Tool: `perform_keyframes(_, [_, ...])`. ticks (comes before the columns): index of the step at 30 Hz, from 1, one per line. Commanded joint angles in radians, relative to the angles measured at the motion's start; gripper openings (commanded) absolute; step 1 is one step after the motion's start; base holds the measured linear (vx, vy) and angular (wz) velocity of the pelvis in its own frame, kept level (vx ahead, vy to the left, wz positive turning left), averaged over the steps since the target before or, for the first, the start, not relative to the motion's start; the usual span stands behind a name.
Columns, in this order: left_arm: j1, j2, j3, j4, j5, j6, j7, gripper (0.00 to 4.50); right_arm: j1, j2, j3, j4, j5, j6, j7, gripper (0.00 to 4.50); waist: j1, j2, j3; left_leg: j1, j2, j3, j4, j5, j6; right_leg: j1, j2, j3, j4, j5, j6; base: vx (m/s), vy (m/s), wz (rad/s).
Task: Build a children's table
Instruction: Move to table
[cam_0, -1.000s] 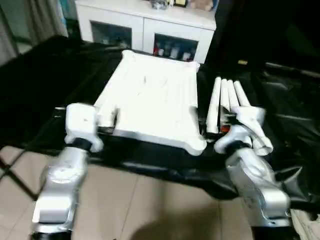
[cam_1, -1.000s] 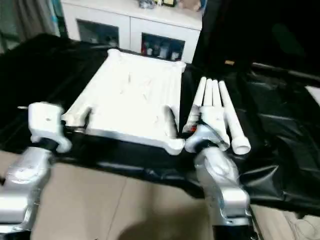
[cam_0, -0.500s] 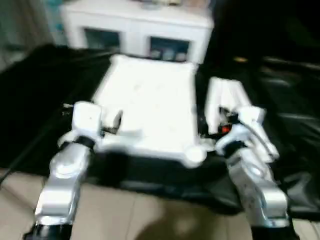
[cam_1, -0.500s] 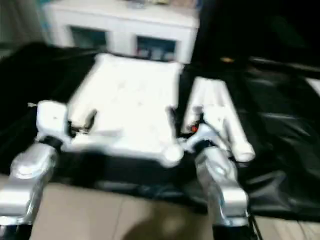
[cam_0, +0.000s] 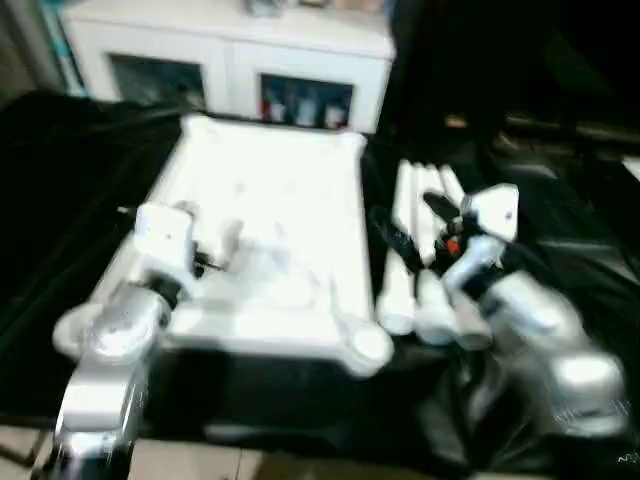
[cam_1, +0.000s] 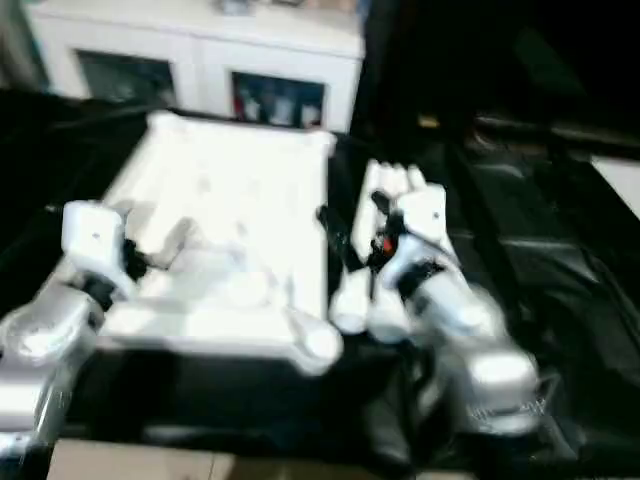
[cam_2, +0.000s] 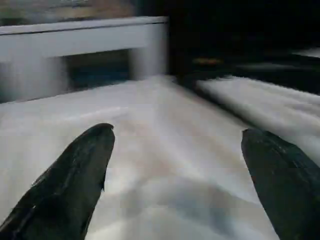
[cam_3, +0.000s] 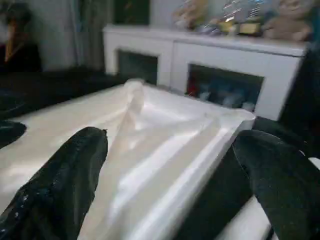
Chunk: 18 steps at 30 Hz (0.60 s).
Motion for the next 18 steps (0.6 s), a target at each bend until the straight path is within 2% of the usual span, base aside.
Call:
perform_keyframes(1, [-0.002, 0.036, -0.01, -0.017, -0.023, -0.018, -0.084, 4.5, -0.019, -0.021, 0.027, -0.038, 0.02, 0.027, 0.085, 4.45, 0.018, 0.001, -0.059, -0.005, 0.024, 0.007, -0.056, 0.206, 0.078, 0.089, -0.051, 0.039, -0.066, 0.633, -0.09, 0.023, -0.097, -0.05])
perform_keyframes(2, [-0.004, 0.061, -0.032, -0.015, -0.025, -0.018, -0.131, 4.5, -0.022, -0.045, 0.034, -0.043, 0.03, 0.036, 0.126, 4.45, 0.016, 0.005, -0.052, -0.002, 0.031, 0.008, -0.065, 0.156, 0.054, 0.086, -0.049, 0.035, -0.072, 0.567, -0.104, -0.023, -0.089, -0.04])
perform_keyframes(3, [-0.006, 0.093, -0.062, -0.016, -0.03, -0.023, -0.2, 4.5, -0.027, -0.084, 0.044, -0.046, 0.038, 0.042, 0.184, 4.45, 0.017, 0.014, -0.046, 0.003, 0.048, 0.004, -0.082, 0.051, 0.025, 0.089, -0.046, 0.027, -0.083, 0.362, -0.136, -0.048, -0.057, -0.08])
perform_keyframes(4, [-0.008, 0.114, -0.082, -0.018, -0.036, -0.022, -0.251, 4.5, -0.031, -0.113, 0.052, -0.046, 0.042, 0.042, 0.226, 4.45, 0.019, 0.025, -0.041, 0.018, 0.065, 0.007, -0.092, -0.041, -0.003, 0.076, -0.042, 0.025, -0.096, 0.17, -0.169, -0.048, -0.057, -0.08])
perform_keyframes(5, [-0.01, 0.12, -0.091, -0.02, -0.038, -0.02, -0.266, 4.5, -0.032, -0.125, 0.052, -0.046, 0.043, 0.041, 0.241, 4.45, 0.019, 0.023, -0.034, 0.02, 0.069, 0.012, -0.096, -0.075, -0.008, 0.074, -0.044, 0.029, -0.101, 0.116, -0.183, 0.0, 0.0, 0.0])
perform_keyframes(6, [-0.017, 0.131, -0.106, -0.016, -0.039, -0.019, -0.3, 4.5, -0.036, -0.147, 0.054, -0.04, 0.049, 0.04, 0.274, 4.45, 0.021, 0.039, -0.026, 0.032, 0.079, 0.021, -0.103, -0.156, -0.024, 0.06, -0.042, 0.027, -0.114, 0.004, -0.211, -0.054, -0.01, 0.07])
perform_keyframes(7, [-0.02, 0.143, -0.122, -0.011, -0.037, -0.016, -0.33, 4.5, -0.035, -0.167, 0.055, -0.032, 0.05, 0.033, 0.302, 4.45, 0.023, 0.033, -0.014, 0.036, 0.082, 0.027, -0.11, -0.249, -0.042, 0.056, -0.04, 0.028, -0.123, -0.147, -0.217, -0.054, -0.01, 0.07])
perform_keyframes(8, [-0.021, 0.144, -0.124, -0.01, -0.036, -0.016, -0.333, 4.5, -0.035, -0.169, 0.056, -0.031, 0.049, 0.032, 0.304, 4.45, 0.024, 0.03, -0.011, 0.037, 0.082, 0.03, -0.111, -0.283, -0.05, 0.053, -0.042, 0.029, -0.128, -0.22, -0.21, -0.069, 0.012, 0.06])
perform_keyframes(9, [-0.036, 0.169, -0.156, 0.017, -0.016, -0.038, -0.388, 4.5, -0.041, -0.212, 0.062, -0.008, 0.037, 0.016, 0.348, 4.45, 0.028, 0.025, -0.014, 0.037, 0.081, 0.03, -0.111, -0.3, -0.059, 0.054, -0.049, 0.031, -0.134, -0.313, -0.188, -0.067, 0.016, 0.02])
perform_keyframes(10, [-0.036, 0.169, -0.156, 0.017, -0.016, -0.038, -0.388, 4.5, -0.041, -0.212, 0.062, -0.008, 0.037, 0.016, 0.348, 4.45, 0.034, 0.031, -0.014, 0.041, 0.083, 0.034, -0.11, -0.293, -0.062, 0.046, -0.05, 0.034, -0.14, -0.346, -0.171, -0.067, 0.016, 0.02])
perform_keyframes(11, [-0.044, 0.185, -0.175, 0.033, -0.012, -0.044, -0.428, 4.5, -0.045, -0.232, 0.068, 0.002, 0.036, 0.016, 0.374, 4.45, 0.034, 0.037, -0.014, 0.043, 0.085, 0.036, -0.11, -0.291, -0.064, 0.042, -0.05, 0.036, -0.14, -0.345, -0.17, -0.057, 0.004, 0.04])
perform_keyframes(13, [-0.09, 0.243, -0.239, 0.115, 0.04, -0.109, -0.518, 4.5, -0.057, -0.305, 0.113, 0.018, 0.03, 0.021, 0.492, 4.45, 0.037, 0.041, -0.014, 0.042, 0.083, 0.038, -0.112, -0.301, -0.066, 0.042, -0.047, 0.036, -0.144, -0.366, -0.151, 0.0, 0.0, 0.0])
perform_keyframes(16, [-0.131, 0.26, -0.267, 0.183, 0.092, -0.152, -0.531, 4.5, -0.058, -0.339, 0.145, 0.027, -0.001, -0.003, 0.544, 4.45, 0.038, 0.036, -0.02, 0.03, 0.085, 0.039, -0.11, -0.245, -0.061, 0.048, -0.05, 0.036, -0.137, -0.316, -0.152, 0.0, 0.0, 0.0])
perform_keyframes(18, [-0.158, 0.262, -0.28, 0.231, 0.133, -0.188, -0.515, 4.22, -0.057, -0.355, 0.161, 0.03, -0.023, -0.02, 0.563, 4.5, 0.038, 0.037, -0.023, 0.029, 0.086, 0.04, -0.108, -0.219, -0.059, 0.048, -0.05, 0.036, -0.134, -0.274, -0.161, 0.0, 0.0, 0.0])
